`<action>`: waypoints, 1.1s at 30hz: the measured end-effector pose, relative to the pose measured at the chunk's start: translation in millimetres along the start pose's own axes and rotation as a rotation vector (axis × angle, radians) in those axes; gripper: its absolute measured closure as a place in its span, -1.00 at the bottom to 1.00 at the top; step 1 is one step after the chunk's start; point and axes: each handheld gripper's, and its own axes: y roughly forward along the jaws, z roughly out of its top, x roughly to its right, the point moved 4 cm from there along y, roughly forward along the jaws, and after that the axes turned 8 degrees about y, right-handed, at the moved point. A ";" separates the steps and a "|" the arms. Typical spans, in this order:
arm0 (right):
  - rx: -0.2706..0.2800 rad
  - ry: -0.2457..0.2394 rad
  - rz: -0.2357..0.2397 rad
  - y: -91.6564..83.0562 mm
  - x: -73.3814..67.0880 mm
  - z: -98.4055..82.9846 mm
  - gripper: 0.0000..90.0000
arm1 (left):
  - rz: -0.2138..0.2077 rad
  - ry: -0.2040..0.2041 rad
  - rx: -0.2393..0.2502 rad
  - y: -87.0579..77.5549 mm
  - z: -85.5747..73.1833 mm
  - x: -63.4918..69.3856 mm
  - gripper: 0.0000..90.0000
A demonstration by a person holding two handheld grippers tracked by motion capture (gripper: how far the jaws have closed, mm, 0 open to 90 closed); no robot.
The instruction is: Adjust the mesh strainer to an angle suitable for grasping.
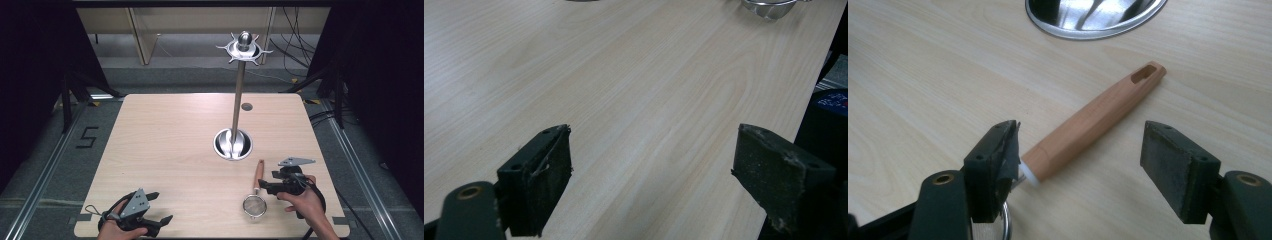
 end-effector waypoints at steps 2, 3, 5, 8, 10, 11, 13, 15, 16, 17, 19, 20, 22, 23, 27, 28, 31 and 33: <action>-0.038 0.018 -0.005 4.4 -3.2 3.9 -0.28 | 0.000 0.000 -0.001 0.1 -0.1 0.1 -0.66; -0.021 -0.019 -0.013 7.3 -1.5 6.5 -0.28 | 0.000 0.000 0.000 0.0 0.0 0.2 -0.66; -0.018 -0.005 -0.020 12.6 -4.4 9.8 -0.28 | 0.000 -0.001 0.002 -0.1 0.1 0.0 -0.66; -0.058 -0.016 -0.021 16.8 -4.8 12.5 -0.28 | -0.003 -0.019 -0.005 -0.6 -0.2 1.0 -0.66; -0.101 0.027 -0.028 17.7 -7.7 12.0 -0.28 | 0.002 -0.020 0.002 0.1 -0.1 1.1 -0.66; -0.088 0.019 -0.028 20.8 -6.8 12.6 -0.28 | 0.000 0.003 0.000 0.0 0.1 -0.1 -0.66; -0.097 0.019 -0.029 25.6 -6.3 13.5 -0.28 | -0.004 -0.017 -0.009 -0.5 -0.1 1.0 -0.66; -0.096 0.012 -0.030 31.3 -4.5 15.0 -0.27 | -0.002 0.002 -0.009 -0.5 0.4 -0.2 -0.66; -0.099 0.005 -0.039 32.7 -4.2 15.7 -0.27 | -0.001 0.001 -0.007 -0.3 0.2 -0.2 -0.66; -0.131 0.000 -0.035 33.4 -3.9 16.1 -0.27 | -0.001 0.001 -0.007 -0.4 0.3 -0.2 -0.66; -0.135 0.001 -0.034 39.1 -4.6 18.0 -0.26 | -0.005 0.001 -0.008 -0.6 0.5 -0.4 -0.66; -0.133 -0.004 -0.032 41.0 -4.9 18.6 -0.26 | -0.005 0.002 -0.009 -0.6 0.4 -0.6 -0.66; -0.158 -0.004 -0.048 40.8 -5.1 19.2 -0.25 | -0.006 0.005 -0.012 -0.9 0.4 -0.4 -0.66; -0.171 -0.009 -0.038 41.2 -5.4 19.7 -0.24 | -0.007 -0.012 -0.021 -1.3 -0.1 0.2 -0.66; -0.213 -0.002 -0.065 44.2 -6.7 17.5 -0.22 | -0.010 -0.011 -0.021 -1.3 -0.1 0.2 -0.66; -0.218 -0.007 -0.059 45.0 -7.1 16.8 -0.22 | -0.010 -0.014 -0.020 -1.2 0.0 0.3 -0.66; -0.230 -0.031 -0.059 46.8 -8.6 16.4 -0.14 | -0.001 -0.004 -0.018 -1.1 0.2 -0.1 -0.66; -0.239 -0.085 -0.055 47.2 -9.2 17.3 -0.08 | -0.002 -0.006 -0.017 -1.0 0.2 -0.1 -0.66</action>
